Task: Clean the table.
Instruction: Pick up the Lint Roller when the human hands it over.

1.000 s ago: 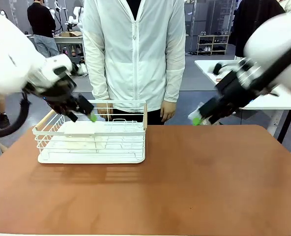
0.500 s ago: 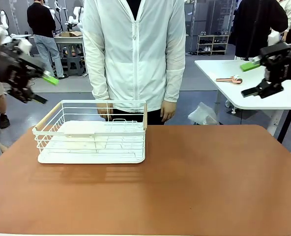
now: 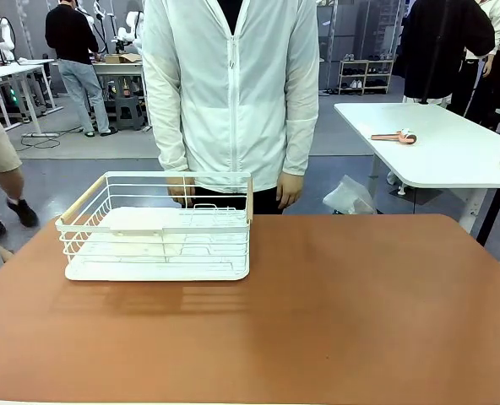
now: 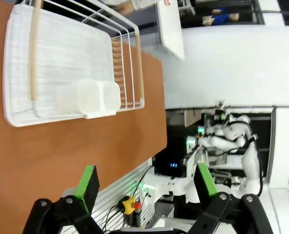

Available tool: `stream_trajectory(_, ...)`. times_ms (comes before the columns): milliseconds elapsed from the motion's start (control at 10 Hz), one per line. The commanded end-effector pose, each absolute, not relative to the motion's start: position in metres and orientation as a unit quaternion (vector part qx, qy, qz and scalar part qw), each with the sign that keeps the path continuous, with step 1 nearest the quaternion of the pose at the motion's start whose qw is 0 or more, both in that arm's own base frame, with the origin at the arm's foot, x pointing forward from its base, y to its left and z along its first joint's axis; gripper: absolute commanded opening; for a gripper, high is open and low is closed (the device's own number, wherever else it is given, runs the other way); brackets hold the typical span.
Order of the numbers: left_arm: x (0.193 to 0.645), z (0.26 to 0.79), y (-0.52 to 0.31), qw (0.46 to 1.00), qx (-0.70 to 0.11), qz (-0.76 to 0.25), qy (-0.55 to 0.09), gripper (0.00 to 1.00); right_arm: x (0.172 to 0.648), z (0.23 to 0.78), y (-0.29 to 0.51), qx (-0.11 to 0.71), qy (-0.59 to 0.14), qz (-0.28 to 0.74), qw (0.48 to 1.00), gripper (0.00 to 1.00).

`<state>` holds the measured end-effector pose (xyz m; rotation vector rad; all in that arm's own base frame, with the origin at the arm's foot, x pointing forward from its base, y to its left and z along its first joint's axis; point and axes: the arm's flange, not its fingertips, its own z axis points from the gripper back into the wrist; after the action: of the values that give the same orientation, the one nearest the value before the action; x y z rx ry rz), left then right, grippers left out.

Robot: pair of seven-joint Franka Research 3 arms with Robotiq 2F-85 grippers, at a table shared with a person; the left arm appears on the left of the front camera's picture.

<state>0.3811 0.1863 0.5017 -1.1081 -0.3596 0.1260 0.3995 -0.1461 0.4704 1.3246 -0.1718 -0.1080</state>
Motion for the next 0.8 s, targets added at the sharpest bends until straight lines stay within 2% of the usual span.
stream_trajectory(0, 0.377, 0.499, 0.213, 0.814, -0.545, 0.078, -0.185, 1.00, 0.392, 0.480, -0.167, 0.626, -0.083, -0.070, 0.772, 1.00)
stream_trajectory(600, 0.366, 0.497, 0.231, 0.804, -0.554, 0.080, -0.199, 1.00, 0.381, 0.469, -0.188, 0.629, -0.086, -0.088, 0.767, 1.00)
stream_trajectory(700, 0.365, 0.486, 0.231, 0.813, -0.544, 0.098, -0.182, 1.00, 0.379, 0.467, -0.195, 0.625, -0.093, -0.090, 0.770, 1.00)
